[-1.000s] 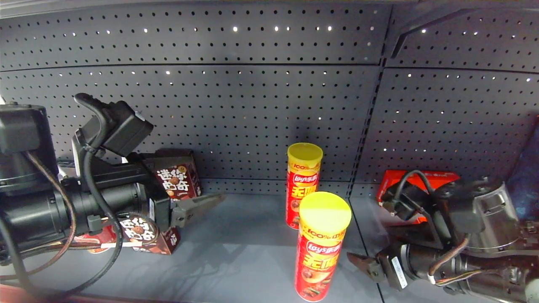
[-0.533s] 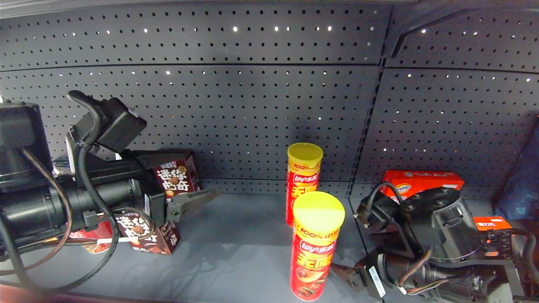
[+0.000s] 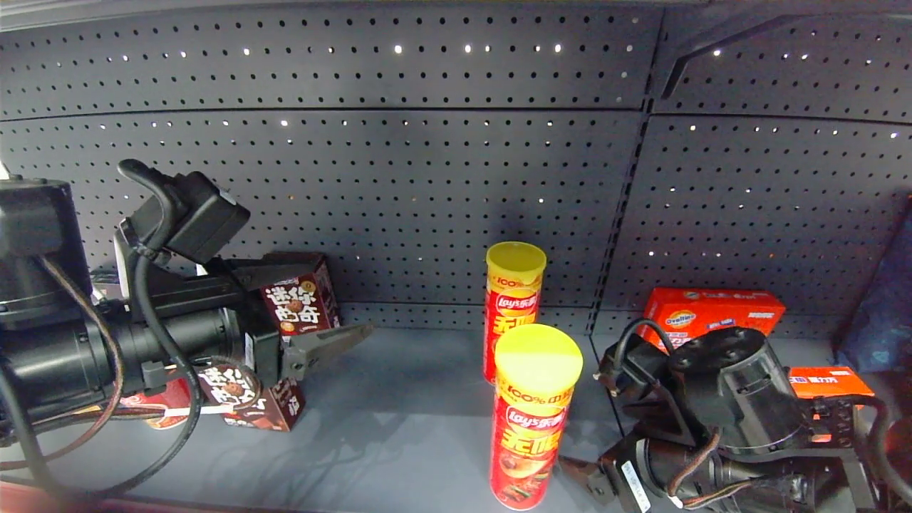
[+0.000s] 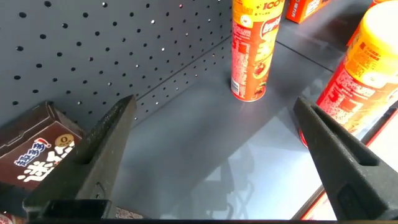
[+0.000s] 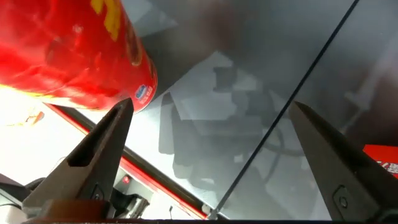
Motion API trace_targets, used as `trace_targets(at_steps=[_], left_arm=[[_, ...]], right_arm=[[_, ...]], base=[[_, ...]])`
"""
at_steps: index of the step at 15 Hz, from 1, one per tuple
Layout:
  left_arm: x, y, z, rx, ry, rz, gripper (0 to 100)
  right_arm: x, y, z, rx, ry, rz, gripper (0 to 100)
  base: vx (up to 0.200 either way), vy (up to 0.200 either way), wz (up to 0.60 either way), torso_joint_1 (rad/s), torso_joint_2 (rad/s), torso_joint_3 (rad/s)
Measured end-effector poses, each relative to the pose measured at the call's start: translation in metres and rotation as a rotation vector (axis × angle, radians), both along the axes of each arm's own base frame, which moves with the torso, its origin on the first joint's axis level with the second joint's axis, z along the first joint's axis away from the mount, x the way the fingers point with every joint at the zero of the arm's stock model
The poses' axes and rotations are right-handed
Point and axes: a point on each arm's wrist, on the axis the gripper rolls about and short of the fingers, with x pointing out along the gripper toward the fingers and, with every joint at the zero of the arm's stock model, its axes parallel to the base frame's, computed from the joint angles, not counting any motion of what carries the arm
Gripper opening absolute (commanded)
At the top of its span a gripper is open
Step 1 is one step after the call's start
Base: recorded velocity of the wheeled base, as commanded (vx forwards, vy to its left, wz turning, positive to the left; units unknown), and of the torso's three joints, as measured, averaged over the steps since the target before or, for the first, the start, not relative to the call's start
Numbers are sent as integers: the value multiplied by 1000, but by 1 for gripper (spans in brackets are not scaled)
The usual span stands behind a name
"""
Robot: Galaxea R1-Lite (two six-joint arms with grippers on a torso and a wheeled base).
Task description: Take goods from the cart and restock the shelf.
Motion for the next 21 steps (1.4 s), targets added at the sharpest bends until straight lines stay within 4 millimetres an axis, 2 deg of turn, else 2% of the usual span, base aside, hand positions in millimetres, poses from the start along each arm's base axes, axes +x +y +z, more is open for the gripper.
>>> trace_targets(at_steps=[17, 21], left_arm=[[-2, 1, -8, 8, 25, 0, 100], [-3, 3, -9, 11, 28, 7, 100]], right_arm=[[6, 10, -4, 6, -5, 9, 100], [4, 7, -5, 5, -3, 9, 100]], base=[[0, 0, 0, 0, 0, 0], [0, 0, 0, 0, 0, 0]])
